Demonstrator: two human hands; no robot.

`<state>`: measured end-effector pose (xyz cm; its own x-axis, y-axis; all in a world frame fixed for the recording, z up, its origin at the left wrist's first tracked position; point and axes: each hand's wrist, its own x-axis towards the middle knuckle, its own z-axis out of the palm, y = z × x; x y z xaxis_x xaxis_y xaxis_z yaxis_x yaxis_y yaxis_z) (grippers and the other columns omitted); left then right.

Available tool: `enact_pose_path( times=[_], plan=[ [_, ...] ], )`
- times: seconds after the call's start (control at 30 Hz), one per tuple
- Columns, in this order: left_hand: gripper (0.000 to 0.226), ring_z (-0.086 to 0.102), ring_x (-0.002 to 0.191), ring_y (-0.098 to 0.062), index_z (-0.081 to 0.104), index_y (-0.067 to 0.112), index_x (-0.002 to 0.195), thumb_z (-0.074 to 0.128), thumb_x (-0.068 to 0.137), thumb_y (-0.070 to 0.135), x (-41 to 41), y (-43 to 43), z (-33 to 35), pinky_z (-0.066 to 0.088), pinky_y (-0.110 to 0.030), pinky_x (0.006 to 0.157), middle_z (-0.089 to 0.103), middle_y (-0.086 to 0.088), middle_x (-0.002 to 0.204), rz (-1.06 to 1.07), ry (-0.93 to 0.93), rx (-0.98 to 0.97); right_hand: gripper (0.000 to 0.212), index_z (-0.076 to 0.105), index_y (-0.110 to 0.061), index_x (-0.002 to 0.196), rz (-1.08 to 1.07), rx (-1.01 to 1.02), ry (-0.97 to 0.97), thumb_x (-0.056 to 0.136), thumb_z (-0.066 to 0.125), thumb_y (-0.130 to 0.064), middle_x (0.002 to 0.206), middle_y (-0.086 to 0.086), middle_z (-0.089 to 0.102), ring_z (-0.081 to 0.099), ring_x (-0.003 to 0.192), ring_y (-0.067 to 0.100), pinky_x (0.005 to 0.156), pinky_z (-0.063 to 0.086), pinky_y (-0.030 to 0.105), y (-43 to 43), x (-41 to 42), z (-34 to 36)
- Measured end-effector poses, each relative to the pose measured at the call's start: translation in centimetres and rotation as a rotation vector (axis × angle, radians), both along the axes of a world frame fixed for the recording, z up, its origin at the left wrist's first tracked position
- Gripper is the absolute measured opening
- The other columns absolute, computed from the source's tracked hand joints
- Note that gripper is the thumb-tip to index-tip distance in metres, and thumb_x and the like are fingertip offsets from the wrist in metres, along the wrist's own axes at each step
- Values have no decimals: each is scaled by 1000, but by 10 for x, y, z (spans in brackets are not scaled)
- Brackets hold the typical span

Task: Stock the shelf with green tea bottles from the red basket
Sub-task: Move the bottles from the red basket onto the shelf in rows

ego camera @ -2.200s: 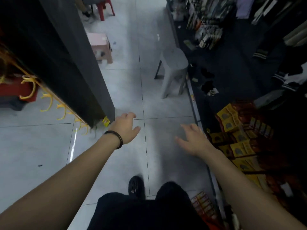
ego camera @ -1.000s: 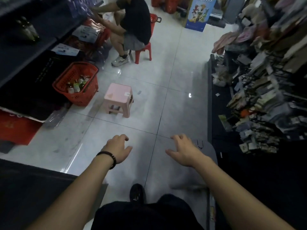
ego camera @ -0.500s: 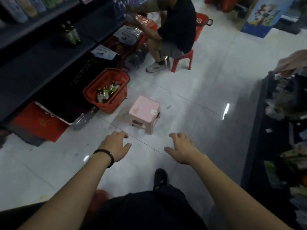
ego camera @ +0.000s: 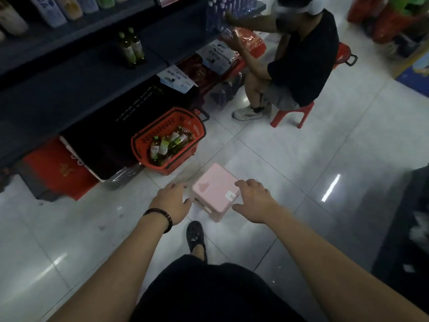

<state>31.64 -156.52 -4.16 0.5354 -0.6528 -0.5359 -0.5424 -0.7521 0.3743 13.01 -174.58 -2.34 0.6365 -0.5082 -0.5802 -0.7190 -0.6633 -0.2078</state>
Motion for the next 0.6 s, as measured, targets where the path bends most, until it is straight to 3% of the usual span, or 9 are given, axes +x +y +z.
enact_pose_path(
  times=[0.3,0.6],
  plan=[
    [52,55,130,-31,48,25,148,56,100,43,79,-121,-8,51,-50,107,54,-7,149,37,55,54,70,31,-20,160,95,1,14,101,62,-38,157,14,40,42,141,34,115,39,47,-140,98,4],
    [52,57,125,-32,47,26,149,57,101,44,106,-202,-19,51,-44,104,55,-10,144,351,47,163,68,33,-19,159,374,35,14,100,59,-41,154,15,43,44,138,35,112,42,48,-278,189,-20]
  ],
)
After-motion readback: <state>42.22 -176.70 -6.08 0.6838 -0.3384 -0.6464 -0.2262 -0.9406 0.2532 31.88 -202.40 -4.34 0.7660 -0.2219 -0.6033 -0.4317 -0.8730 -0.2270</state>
